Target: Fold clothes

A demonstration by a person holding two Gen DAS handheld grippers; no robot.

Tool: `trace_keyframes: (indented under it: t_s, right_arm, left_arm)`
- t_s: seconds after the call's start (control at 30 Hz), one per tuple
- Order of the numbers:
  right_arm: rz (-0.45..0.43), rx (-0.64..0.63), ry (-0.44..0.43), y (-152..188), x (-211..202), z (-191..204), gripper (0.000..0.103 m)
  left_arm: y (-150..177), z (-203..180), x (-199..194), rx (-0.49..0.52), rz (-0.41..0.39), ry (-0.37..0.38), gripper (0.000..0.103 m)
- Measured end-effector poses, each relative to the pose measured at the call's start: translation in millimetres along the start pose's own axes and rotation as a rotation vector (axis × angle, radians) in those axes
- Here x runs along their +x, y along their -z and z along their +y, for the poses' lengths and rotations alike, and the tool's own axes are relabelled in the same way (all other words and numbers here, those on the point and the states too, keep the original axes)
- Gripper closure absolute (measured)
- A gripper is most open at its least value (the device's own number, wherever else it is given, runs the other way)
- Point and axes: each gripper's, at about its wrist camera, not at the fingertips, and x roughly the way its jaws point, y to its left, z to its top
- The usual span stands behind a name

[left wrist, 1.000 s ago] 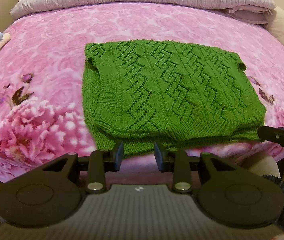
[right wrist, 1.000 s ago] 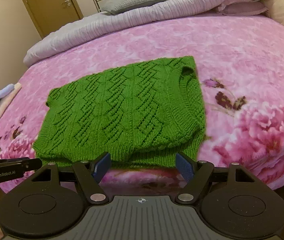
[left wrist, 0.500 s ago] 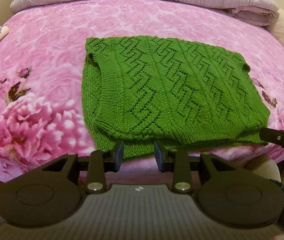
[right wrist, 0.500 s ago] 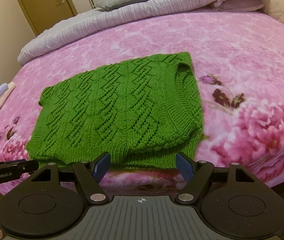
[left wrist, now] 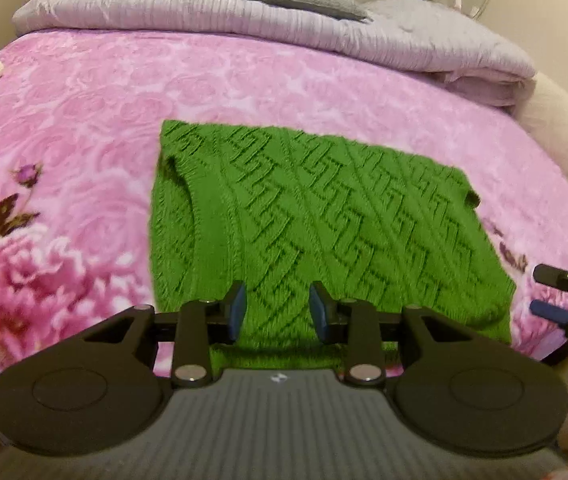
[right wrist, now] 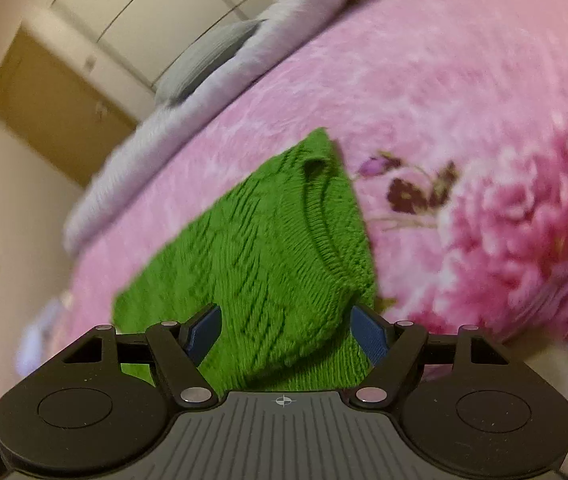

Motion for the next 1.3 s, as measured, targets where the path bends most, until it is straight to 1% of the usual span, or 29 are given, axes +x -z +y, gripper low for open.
trace_keyframes:
  t_s: [0.07, 0.27, 0.37, 0.4, 0.43, 0.47, 0.5, 0.57, 0.6, 0.67, 0.7, 0.73, 0.83, 0.93, 1.1, 1.17, 1.23, 1.3]
  right_arm:
    - [0.003, 0.035, -0.002, -5, 5, -11, 0.029]
    - [0.026, 0.083, 0.03, -9, 16, -31, 0.029]
    - [0.04, 0.109, 0.021, -6, 20, -37, 0.029]
    - [0.043, 0.113, 0.016, -5, 20, -37, 0.029]
    - [0.045, 0.114, 0.011, -4, 22, -37, 0.03]
    - [0.047, 0.116, 0.007, -4, 24, -37, 0.033]
    - [0.048, 0.118, 0.004, -3, 25, -37, 0.033]
    - [0.051, 0.13, -0.009, -3, 29, -39, 0.034]
    - [0.05, 0.134, -0.014, -3, 31, -39, 0.039]
    - [0.044, 0.14, -0.02, -4, 33, -40, 0.044]
    - [0.038, 0.151, -0.024, -4, 34, -42, 0.049]
    - [0.034, 0.166, -0.029, -3, 34, -44, 0.051]
    - [0.019, 0.208, -0.063, -4, 34, -50, 0.051]
    - [0.0, 0.224, -0.089, -9, 39, -55, 0.051]
    - [0.006, 0.225, -0.188, -16, 57, -61, 0.051]
    - [0.025, 0.197, -0.237, -15, 60, -62, 0.051]
    - [0.045, 0.167, -0.247, -13, 61, -63, 0.056]
    - [0.056, 0.157, -0.242, -10, 62, -66, 0.077]
  left_arm:
    - [-1, 2, 6, -0.003, 0.006, 0.007, 0.074]
    - [3, 6, 19, 0.023, 0.008, 0.024, 0.075]
    - [6, 14, 27, 0.0, 0.022, 0.016, 0.075]
    - [7, 17, 28, -0.009, 0.023, 0.015, 0.079]
    - [7, 20, 29, -0.018, 0.025, 0.014, 0.084]
    - [8, 23, 31, -0.028, 0.026, 0.014, 0.085]
    - [9, 26, 32, -0.037, 0.028, 0.013, 0.087]
    - [8, 30, 31, -0.047, 0.026, 0.018, 0.087]
    - [7, 31, 30, -0.052, 0.024, 0.021, 0.087]
    - [6, 32, 30, -0.058, 0.023, 0.031, 0.087]
    - [6, 32, 30, -0.061, 0.023, 0.036, 0.087]
    - [6, 32, 30, -0.059, 0.022, 0.039, 0.087]
    - [6, 32, 30, -0.047, 0.019, 0.045, 0.087]
    - [4, 32, 30, -0.048, 0.014, 0.065, 0.087]
    - [2, 31, 34, -0.041, 0.023, 0.073, 0.087]
    - [2, 31, 37, -0.042, 0.025, 0.075, 0.087]
    - [1, 32, 39, -0.044, 0.027, 0.079, 0.087]
    - [1, 33, 41, -0.042, 0.031, 0.082, 0.087]
